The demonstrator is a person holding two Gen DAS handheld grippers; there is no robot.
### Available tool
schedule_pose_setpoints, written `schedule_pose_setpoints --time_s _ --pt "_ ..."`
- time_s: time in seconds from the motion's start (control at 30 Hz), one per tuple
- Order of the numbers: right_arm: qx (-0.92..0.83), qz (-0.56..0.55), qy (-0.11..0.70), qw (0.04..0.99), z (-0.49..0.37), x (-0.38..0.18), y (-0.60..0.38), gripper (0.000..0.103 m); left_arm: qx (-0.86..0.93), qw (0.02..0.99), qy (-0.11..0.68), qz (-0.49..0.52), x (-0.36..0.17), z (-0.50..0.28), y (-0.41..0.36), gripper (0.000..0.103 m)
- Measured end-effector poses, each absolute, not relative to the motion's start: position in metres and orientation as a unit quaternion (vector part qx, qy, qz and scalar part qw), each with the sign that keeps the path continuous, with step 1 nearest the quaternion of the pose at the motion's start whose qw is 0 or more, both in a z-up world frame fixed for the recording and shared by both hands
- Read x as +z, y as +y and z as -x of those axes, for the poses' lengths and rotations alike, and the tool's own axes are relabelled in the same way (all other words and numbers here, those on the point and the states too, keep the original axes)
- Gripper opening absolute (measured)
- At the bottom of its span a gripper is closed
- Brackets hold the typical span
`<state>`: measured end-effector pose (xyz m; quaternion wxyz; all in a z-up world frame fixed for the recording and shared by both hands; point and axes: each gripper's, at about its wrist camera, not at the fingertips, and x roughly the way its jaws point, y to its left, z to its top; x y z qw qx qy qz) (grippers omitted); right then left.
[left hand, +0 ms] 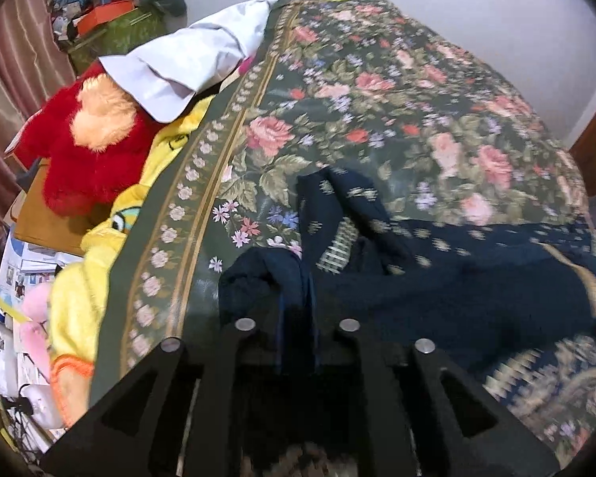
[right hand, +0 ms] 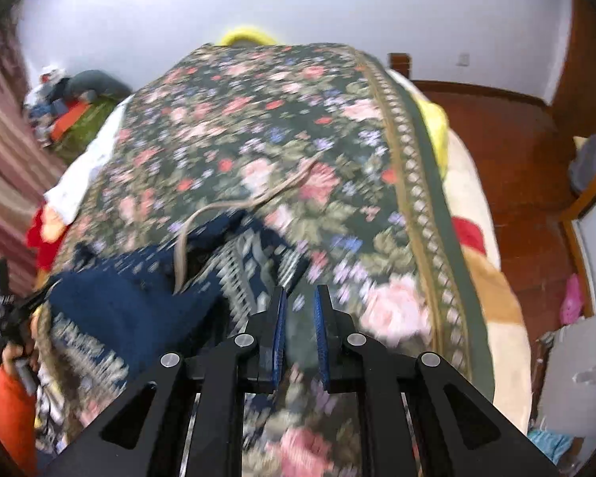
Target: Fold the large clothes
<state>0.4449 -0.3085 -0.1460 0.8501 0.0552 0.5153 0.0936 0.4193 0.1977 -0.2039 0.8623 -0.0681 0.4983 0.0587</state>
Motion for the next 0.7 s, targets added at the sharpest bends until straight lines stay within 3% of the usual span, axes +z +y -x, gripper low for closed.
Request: schedule_pose_setpoints --time_s 0.1,0.13,0.17,0.37,0.5,0.7 --pt "0.122 -0.011 0.515 0.848 -0.423 -0.141 -0.287 0.01 0.046 0.875 0.479 0.049 -0.174 -0.406 0.188 0.042" --pt "0.13 0.004 0.512 0.849 -0.415 -0.142 -0.279 0.01 0.045 0.883 0.466 0.041 -0.161 -0.399 0.183 0.058" --pt "0.139 0.024 0.508 0.85 -0.407 -0.143 -0.266 0.009 0.044 0.889 0.453 0.038 -0.151 -0.392 0.179 0.066" --pt "0.176 0.082 0.53 0.825 -0.386 -0.182 -0.217 0.009 -0.012 0.885 0.464 0.031 -0.139 -0.365 0.145 0.068" --pt "0.157 0.123 0.554 0.809 -0.388 -0.219 -0.201 0.009 -0.051 0.869 0.492 0.021 -0.164 -0.357 0.11 0.068" --pt "0.13 0.256 0.519 0.805 -0.37 -0.222 -0.177 0.009 -0.046 0.844 0.535 0.022 -0.208 -0.361 0.086 0.069"
